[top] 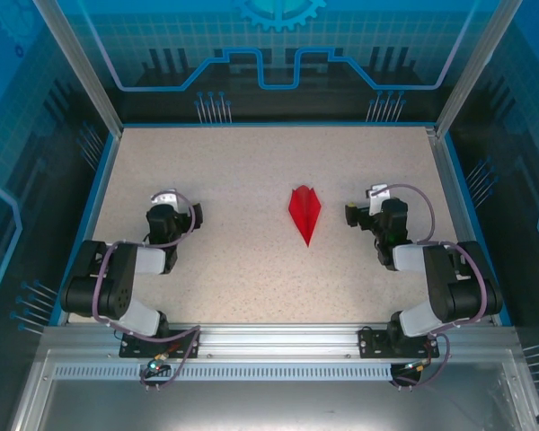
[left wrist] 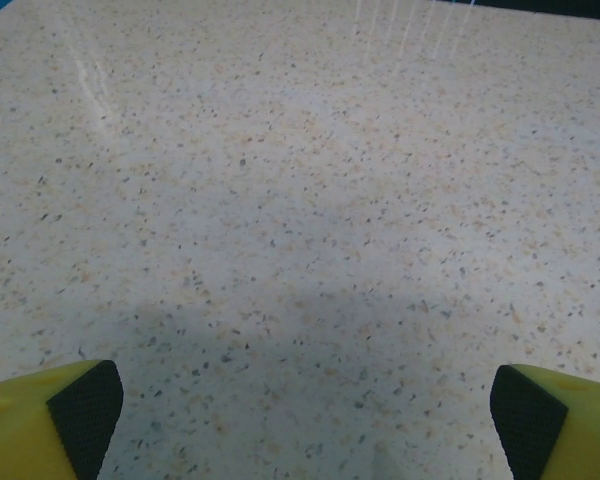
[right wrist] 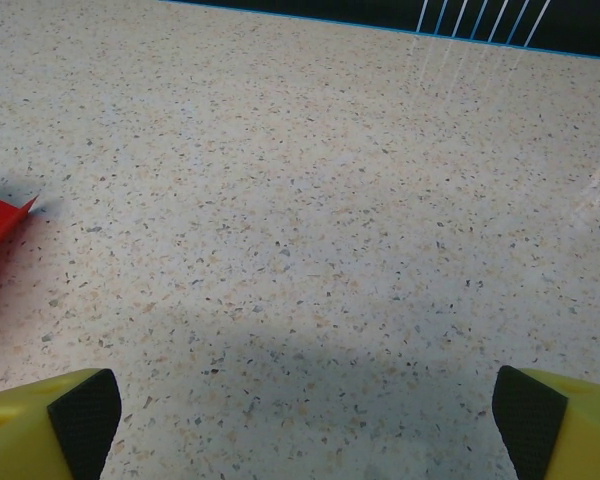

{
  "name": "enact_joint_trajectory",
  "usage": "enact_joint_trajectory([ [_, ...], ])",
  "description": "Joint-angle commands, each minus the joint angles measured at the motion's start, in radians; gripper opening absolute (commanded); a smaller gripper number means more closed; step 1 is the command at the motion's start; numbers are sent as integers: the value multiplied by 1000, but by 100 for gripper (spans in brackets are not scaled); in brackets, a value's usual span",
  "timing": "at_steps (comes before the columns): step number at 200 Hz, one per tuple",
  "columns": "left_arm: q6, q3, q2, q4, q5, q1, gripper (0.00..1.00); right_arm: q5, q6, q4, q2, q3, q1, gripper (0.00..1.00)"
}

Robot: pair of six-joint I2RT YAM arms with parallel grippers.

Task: Fold a paper plane with a square sheet of paper (pick it up from the middle)
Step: Reset both arms

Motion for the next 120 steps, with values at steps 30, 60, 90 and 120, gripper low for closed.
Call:
enact_joint_trajectory([
  [30, 31, 31, -7, 41, 34, -4, 99, 99, 25, 60, 2, 5, 9, 99],
  [60, 31, 30, -6, 37, 36, -4, 99, 101, 23, 60, 2, 5, 10, 100],
  [90, 31, 30, -7, 39, 35, -4, 99, 101, 25, 60, 2, 5, 9, 100],
  [120, 31, 30, -7, 39, 35, -4, 99, 101, 24, 60, 1, 5, 10, 99],
])
